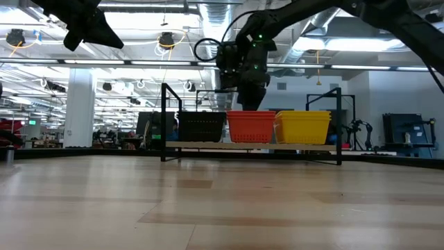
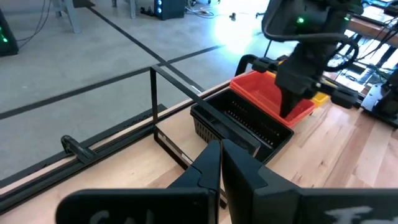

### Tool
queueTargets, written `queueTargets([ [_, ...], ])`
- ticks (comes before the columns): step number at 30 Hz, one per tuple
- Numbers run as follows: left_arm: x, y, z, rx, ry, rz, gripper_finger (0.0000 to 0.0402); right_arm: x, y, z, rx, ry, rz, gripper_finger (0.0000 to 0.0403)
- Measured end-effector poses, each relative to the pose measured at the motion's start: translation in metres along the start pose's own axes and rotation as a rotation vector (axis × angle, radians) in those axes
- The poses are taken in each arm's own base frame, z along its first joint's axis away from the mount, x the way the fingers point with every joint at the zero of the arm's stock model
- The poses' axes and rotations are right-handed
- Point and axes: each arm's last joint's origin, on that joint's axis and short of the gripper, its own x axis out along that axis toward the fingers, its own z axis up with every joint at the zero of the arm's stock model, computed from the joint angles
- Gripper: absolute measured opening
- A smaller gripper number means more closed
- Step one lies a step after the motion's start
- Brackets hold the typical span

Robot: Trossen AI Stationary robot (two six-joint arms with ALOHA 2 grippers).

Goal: Stack baskets on shelf by color
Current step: Adjust the stacked orange bins, then adjust the stacked yellow bins

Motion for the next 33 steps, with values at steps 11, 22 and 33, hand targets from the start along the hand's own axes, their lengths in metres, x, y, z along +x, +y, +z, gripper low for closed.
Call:
queueTargets([
  [11,0.0,0.0,0.0,0.002,0.001,-0.002,0.0,0.004,0.027,0.004,-0.043,0.074,0.045,0.0001],
  [22,0.0,0.0,0.0,0.003,0.002,-0.003,0.0,-0.019,0.028,0.004,-0.064,0.032,-0.067,0.0001],
  [33,0.0,0.0,0.0,0.004,0.005,-0.001,0.0,-0.121,0.036,-0.018,0.081,-0.221,-0.214,0.0001],
])
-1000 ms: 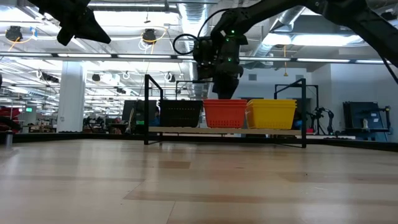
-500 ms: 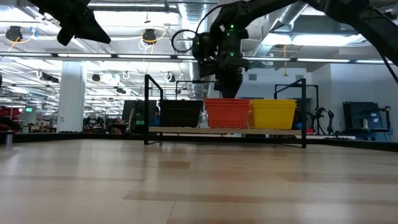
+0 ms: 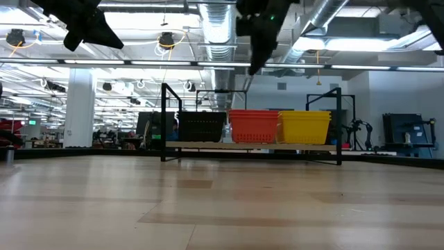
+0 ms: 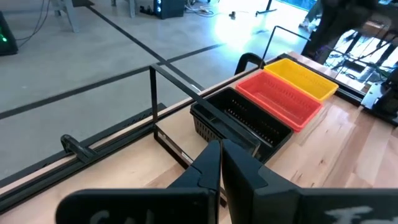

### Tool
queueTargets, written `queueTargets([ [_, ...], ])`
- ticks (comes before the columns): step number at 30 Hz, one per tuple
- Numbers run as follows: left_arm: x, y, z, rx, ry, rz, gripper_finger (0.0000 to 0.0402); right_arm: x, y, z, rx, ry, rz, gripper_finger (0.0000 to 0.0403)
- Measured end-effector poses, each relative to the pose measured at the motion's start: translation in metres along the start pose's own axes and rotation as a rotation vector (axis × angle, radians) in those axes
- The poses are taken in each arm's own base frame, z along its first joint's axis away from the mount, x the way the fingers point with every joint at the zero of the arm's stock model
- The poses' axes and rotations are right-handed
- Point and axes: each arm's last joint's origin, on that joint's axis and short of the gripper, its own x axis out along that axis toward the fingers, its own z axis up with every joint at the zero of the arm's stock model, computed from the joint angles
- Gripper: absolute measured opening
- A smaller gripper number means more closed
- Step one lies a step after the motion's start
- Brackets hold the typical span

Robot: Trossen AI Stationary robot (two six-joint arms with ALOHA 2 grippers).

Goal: Stack baskets on shelf by color
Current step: Adjust the stacked yellow bins

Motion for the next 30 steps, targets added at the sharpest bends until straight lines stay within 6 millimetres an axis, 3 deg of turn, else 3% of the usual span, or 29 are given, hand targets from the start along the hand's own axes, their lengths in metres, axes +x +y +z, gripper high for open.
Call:
queueTargets([
  [4,0.0,0.0,0.0,0.001,0.003,0.001,0.0,-0.014,0.002,-0.011,0.059,0.005,-0.002,0.0001],
  [15,0.0,0.0,0.0,0.002,0.005,-0.005,0.0,0.035,0.028,-0.073,0.138,0.323,-0.049,0.0001],
  [24,0.0,0.0,0.0,0.003,0.005,-0.005,0.0,0.042,0.026,-0.105,0.26,0.349,-0.087,0.0001],
  [30,0.0,0.0,0.0,0.002,0.005,-0.005,0.0,0.047,0.029,-0.113,0.259,0.368,-0.079,0.0],
])
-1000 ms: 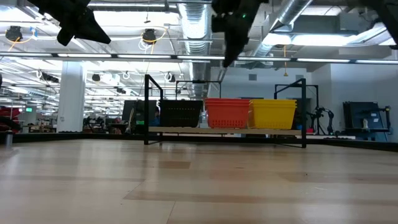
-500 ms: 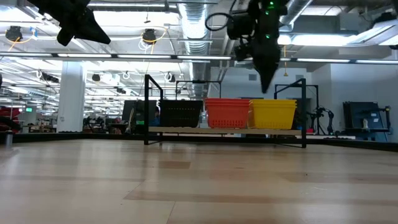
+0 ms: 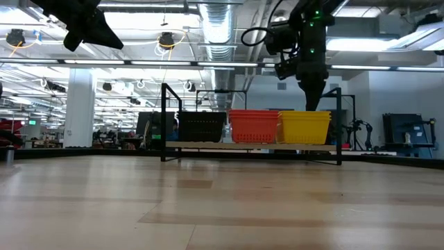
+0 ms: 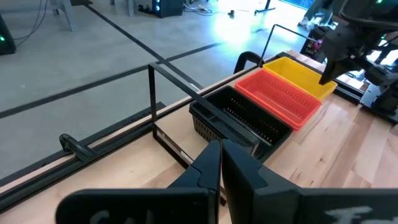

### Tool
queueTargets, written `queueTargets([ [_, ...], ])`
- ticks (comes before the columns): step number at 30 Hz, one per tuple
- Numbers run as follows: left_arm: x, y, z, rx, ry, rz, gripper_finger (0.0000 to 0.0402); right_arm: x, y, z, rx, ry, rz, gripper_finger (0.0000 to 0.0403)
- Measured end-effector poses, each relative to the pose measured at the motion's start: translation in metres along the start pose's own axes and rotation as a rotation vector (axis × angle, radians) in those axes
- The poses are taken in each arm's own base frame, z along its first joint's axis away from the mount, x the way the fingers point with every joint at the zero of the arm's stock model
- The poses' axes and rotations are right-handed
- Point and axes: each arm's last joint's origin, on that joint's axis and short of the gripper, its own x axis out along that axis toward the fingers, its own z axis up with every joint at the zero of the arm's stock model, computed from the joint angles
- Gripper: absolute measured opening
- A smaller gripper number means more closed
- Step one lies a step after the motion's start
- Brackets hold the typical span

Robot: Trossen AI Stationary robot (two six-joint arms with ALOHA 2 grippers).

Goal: Stack baskets on shelf by color
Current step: Adjust the stacked yellow bins

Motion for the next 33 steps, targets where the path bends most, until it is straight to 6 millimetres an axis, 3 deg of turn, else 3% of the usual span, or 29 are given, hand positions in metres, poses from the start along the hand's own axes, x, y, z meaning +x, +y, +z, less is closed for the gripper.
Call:
queueTargets([
  [17,0.0,0.0,0.0,0.0,-0.001,0.0,0.0,0.0,0.005,-0.001,-0.015,0.006,0.038,0.0],
  [33,0.0,0.0,0.0,0.0,-0.001,0.001,0.0,-0.001,0.005,-0.012,-0.03,0.124,0.009,0.0001],
])
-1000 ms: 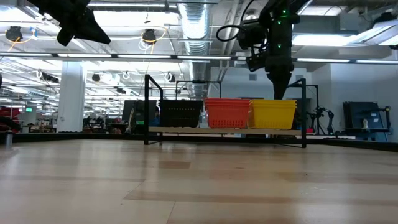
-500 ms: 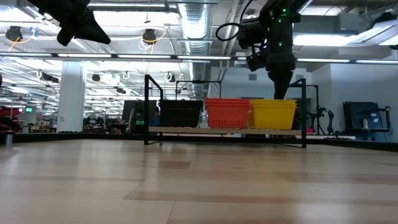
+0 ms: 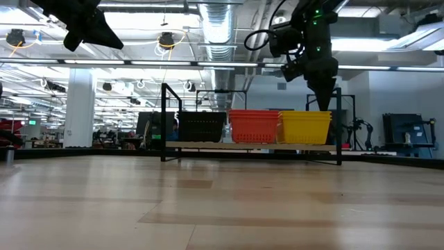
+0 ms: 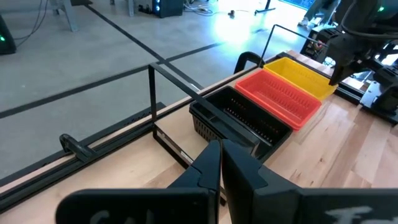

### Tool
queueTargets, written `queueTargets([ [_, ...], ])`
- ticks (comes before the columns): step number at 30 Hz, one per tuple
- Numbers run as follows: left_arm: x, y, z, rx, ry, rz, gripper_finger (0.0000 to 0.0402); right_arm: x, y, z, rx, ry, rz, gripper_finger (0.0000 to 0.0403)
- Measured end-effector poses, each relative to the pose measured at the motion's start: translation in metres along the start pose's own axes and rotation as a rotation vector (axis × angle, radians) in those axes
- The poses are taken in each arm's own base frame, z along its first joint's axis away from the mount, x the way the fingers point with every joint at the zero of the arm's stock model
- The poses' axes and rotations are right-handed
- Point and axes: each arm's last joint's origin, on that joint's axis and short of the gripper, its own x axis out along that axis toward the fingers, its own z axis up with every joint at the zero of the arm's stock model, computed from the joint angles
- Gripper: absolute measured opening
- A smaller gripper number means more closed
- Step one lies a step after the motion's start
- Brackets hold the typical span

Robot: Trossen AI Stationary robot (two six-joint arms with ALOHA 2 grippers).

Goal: Stack baskets on shelf by color
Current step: Adjust the stacked yellow bins

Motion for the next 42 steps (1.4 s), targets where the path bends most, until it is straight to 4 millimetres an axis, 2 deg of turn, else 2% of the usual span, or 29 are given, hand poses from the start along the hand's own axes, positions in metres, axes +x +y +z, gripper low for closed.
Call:
queueTargets([
  [18,0.0,0.0,0.0,0.0,0.0,0.0,0.0,-0.001,-0.002,-0.006,-0.016,0.069,-0.067,0.0001],
  [24,0.0,0.0,0.0,0.0,0.0,0.0,0.0,-0.01,0.0,-0.001,0.0,-0.07,-0.082,0.0001],
  [34,0.0,0.0,0.0,-0.001,0.0,0.0,0.0,-0.047,0.005,-0.013,0.069,-0.336,-0.053,0.0001],
  [38,0.0,0.0,0.0,-0.001,0.0,0.0,0.0,-0.043,0.005,-0.005,0.061,-0.359,-0.002,0.0001],
  [42,0.0,0.0,0.0,-0.001,0.0,0.0,0.0,-0.023,0.008,0.013,0.02,-0.327,0.09,0.0001],
])
